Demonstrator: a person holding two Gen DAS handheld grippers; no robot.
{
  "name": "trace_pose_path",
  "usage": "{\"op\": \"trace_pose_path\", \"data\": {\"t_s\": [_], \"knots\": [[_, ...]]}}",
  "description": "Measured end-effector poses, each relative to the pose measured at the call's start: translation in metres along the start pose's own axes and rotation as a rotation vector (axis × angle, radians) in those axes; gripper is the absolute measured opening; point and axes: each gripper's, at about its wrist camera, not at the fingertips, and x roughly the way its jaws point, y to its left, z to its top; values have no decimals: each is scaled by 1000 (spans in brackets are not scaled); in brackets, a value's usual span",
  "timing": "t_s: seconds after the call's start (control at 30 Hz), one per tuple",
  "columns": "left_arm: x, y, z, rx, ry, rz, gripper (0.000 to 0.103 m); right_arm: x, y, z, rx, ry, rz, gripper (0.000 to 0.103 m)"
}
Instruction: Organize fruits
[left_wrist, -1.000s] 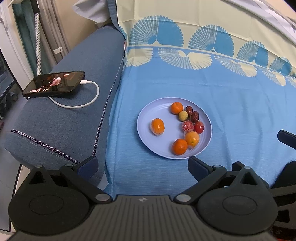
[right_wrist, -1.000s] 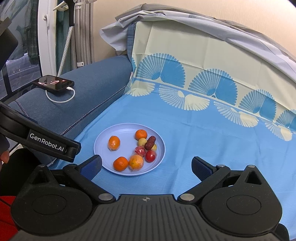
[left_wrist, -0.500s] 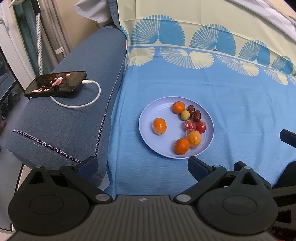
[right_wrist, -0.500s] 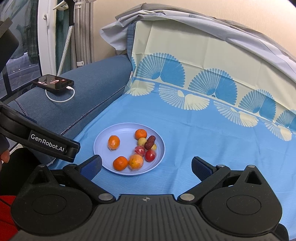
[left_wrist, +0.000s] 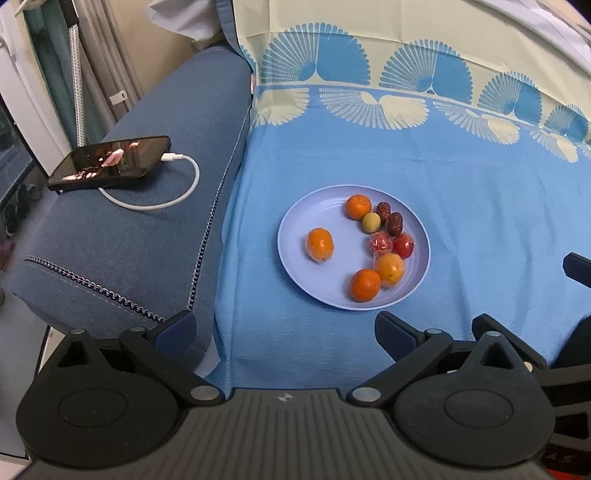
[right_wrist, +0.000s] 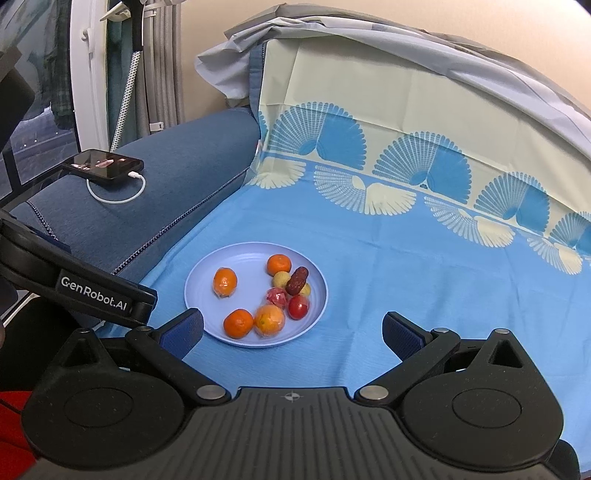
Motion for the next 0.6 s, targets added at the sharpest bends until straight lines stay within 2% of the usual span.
{"op": "trace_pose_path", "data": {"t_s": [0.6], "knots": [[4,-2,-2,2,15,10,103,2,2,-1,2,5,0,102]]}}
